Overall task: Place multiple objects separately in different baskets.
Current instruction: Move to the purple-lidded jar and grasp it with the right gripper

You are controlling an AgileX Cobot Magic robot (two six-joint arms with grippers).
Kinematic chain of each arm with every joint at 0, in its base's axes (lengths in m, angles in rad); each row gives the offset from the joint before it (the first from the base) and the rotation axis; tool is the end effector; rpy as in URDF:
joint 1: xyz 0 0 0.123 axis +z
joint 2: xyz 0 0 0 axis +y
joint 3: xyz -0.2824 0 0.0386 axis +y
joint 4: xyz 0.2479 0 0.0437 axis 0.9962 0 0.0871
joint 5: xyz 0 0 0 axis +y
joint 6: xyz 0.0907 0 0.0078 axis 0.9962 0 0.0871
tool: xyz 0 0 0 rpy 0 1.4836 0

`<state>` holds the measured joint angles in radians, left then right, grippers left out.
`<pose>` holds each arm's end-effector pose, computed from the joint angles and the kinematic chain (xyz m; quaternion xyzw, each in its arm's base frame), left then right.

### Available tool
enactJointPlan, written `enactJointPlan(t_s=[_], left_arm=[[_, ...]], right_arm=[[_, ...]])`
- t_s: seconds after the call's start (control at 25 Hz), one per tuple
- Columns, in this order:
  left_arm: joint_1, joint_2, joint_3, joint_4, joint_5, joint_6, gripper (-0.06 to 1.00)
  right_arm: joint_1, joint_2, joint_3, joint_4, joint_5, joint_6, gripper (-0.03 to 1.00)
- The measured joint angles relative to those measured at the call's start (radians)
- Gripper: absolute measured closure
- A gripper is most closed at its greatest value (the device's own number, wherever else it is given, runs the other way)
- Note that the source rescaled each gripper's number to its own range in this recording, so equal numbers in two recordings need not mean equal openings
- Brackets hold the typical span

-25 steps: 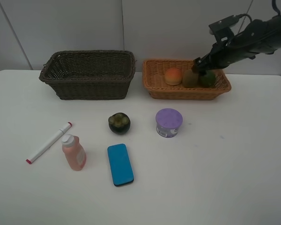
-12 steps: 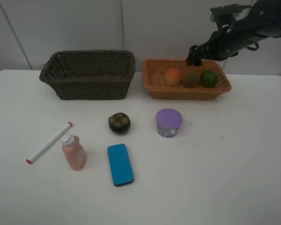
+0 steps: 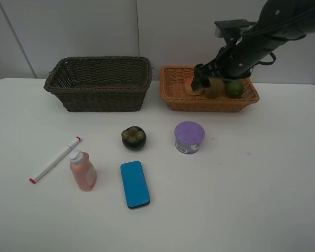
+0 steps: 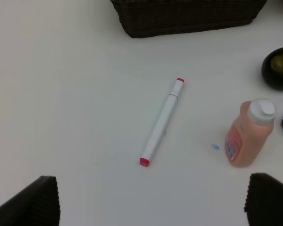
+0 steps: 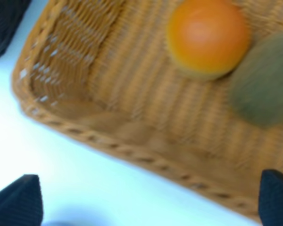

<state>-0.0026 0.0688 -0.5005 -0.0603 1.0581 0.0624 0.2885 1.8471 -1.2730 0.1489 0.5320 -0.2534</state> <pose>0.0058 -0.0048 0.2776 0.0283 0.8690 -0.0154 0.4937 0.3757 0.1187 0.2091 -0.2073 0.9383 0.0585 0.2707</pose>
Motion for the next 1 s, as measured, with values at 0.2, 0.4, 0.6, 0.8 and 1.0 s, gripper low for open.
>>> enactJointPlan(t_s=[0.2, 0.4, 0.6, 0.8, 1.0], left_arm=[[0.0, 0.0, 0.0, 0.0, 0.0, 0.0, -0.06], [0.0, 0.0, 0.0, 0.0, 0.0, 0.0, -0.06], [0.0, 0.0, 0.0, 0.0, 0.0, 0.0, -0.06], [0.0, 0.0, 0.0, 0.0, 0.0, 0.0, -0.06], [0.0, 0.0, 0.0, 0.0, 0.0, 0.0, -0.06]], right_arm=[[0.04, -0.043, 0.145, 0.02, -0.096, 0.005, -0.03], [0.083, -0.068, 0.227, 0.033, -0.142, 0.007, -0.03], [0.139, -0.068, 0.267, 0.05, -0.17, 0.007, -0.03], [0.176, -0.068, 0.288, 0.073, -0.201, 0.007, -0.03], [0.182, -0.068, 0.288, 0.077, -0.207, 0.007, -0.03]])
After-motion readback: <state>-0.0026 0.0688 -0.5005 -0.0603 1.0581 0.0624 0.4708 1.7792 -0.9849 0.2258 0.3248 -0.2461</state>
